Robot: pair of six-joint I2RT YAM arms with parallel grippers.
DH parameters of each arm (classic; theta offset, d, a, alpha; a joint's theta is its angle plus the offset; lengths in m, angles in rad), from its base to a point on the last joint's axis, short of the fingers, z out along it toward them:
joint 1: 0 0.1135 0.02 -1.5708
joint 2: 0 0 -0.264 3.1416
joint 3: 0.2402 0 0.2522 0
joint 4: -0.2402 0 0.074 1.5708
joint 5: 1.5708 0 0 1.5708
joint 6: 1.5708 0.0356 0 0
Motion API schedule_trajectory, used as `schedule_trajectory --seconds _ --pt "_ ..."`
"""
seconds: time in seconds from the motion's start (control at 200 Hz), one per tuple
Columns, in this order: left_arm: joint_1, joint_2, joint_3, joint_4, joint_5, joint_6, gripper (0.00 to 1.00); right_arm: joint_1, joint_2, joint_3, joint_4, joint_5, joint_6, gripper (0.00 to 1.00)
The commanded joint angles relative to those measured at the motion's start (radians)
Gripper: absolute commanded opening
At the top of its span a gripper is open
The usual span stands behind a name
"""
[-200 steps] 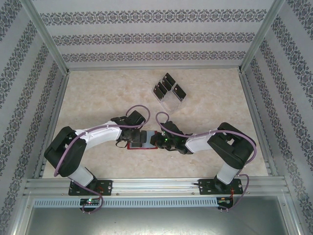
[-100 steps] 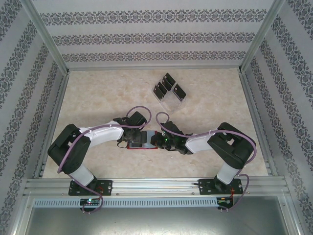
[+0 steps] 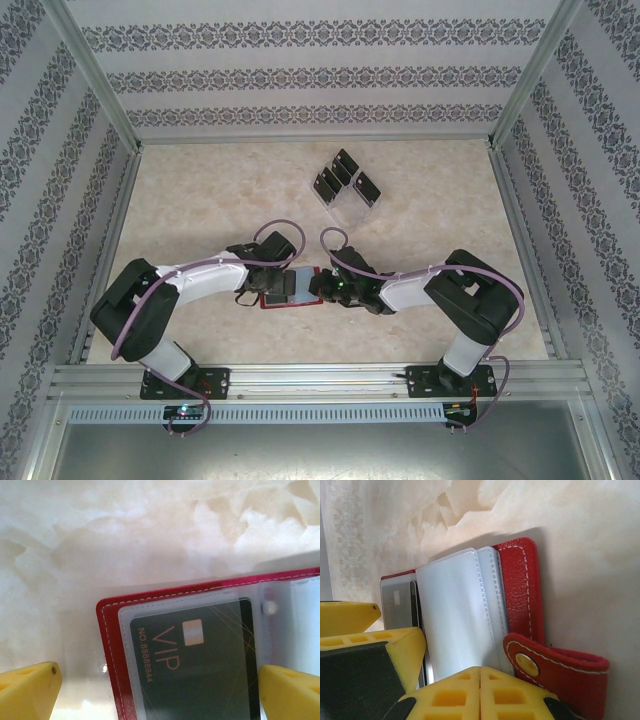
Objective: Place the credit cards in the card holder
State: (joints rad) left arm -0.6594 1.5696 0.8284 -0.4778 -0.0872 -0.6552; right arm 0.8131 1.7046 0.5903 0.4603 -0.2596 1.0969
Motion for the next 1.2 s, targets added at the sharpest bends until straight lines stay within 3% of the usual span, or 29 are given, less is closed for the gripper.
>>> schedule_trajectory --seconds 0.0,0.185,0.395,0.675,0.929,1.194 --pt "0.012 -0.022 -0.015 -0.039 -0.04 -0.003 1.0 -0.018 0.018 -0.014 -0.073 0.034 0.001 0.1" --pt "0.013 -0.027 0.024 -0.037 -0.033 0.013 1.0 -0.018 -0.019 0.024 -0.108 0.013 -0.035 0.14" --pt "0.056 -0.104 0.053 -0.04 0.004 0.007 1.0 -0.018 -0.129 0.095 -0.204 -0.018 -0.123 0.32" --pt "0.143 -0.251 -0.073 0.026 0.119 -0.037 1.0 -0.018 -0.295 0.249 -0.661 0.147 -0.33 0.43" --pt "0.239 -0.288 -0.208 0.202 0.332 -0.087 1.0 0.029 -0.173 0.397 -0.918 0.292 -0.477 0.57" --pt "0.259 -0.296 -0.247 0.268 0.355 -0.127 1.0 0.122 0.004 0.506 -0.989 0.443 -0.507 0.61"
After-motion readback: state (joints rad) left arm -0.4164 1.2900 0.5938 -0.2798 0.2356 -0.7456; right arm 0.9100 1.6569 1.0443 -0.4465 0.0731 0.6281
